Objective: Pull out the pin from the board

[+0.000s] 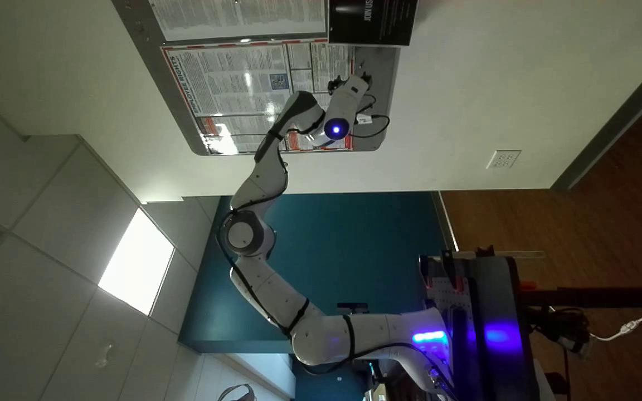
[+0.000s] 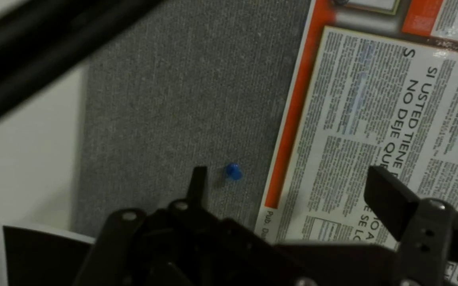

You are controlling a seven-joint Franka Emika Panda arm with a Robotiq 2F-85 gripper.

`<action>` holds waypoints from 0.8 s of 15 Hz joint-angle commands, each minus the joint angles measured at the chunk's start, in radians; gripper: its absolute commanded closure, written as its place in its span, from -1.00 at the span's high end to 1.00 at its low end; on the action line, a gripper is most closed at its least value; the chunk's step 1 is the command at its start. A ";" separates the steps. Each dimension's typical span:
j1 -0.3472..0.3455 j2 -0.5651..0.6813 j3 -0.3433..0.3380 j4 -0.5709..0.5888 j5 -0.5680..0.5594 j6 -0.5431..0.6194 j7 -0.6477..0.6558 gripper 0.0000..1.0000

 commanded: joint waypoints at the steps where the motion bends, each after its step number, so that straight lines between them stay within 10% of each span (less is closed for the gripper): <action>1: 0.016 0.006 -0.009 0.060 -0.016 0.037 0.054 1.00; 12: 0.012 0.046 -0.004 0.111 -0.021 0.025 0.065 1.00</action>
